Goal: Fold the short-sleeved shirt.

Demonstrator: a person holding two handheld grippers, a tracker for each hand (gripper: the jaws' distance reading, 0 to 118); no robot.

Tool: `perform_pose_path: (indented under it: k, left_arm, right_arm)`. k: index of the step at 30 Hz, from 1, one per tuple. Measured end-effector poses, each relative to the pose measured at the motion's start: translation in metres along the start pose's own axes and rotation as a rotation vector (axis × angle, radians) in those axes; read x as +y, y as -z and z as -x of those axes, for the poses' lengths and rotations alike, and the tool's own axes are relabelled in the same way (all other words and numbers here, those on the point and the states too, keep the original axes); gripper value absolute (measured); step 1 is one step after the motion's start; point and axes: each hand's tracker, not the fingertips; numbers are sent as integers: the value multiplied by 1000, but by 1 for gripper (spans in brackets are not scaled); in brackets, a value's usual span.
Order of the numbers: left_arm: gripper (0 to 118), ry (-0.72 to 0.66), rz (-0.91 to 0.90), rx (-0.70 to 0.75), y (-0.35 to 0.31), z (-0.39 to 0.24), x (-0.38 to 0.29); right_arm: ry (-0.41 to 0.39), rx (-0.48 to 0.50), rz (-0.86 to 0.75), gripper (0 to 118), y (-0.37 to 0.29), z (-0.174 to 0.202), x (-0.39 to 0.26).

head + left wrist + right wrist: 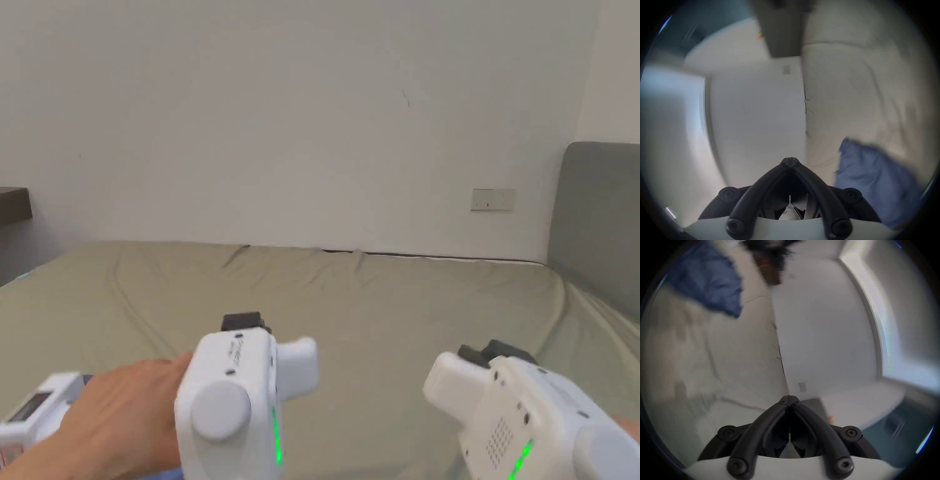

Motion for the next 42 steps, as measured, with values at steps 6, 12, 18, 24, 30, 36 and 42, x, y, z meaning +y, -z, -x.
perform_pose_path:
  k: [6,12,18,24,30,36,42]
  left_arm:
    - [0,-1425,-103,-242,-14,80,-33]
    - [0,-1453,-39,-170,-27,84,-22]
    - [0,-1497,-145,-274,-33,82,-21]
    - [0,-1398,-210,-195,-41,75,-11]
    - [0,-1429,-194,-221,-39,77,-13]
    - [0,-1375,-201,-214,-39,70,-12]
    - [0,-1371,-166,-231,-36,60,-19]
  right_arm:
    - [1021,-51,-12,3,-10,-57,-2]
    - [1069,-82,-35,3,-22,-59,-1]
    - [1124,-59,-28,3,-23,-66,-6]
    - [1053,-121,-44,3,-27,-61,0]
    - [1037,-134,-50,3,-28,-61,0]
    - [1065,-132,-58,3,-29,-61,-4]
    - [1050,-115,-74,3,-32,-55,1]
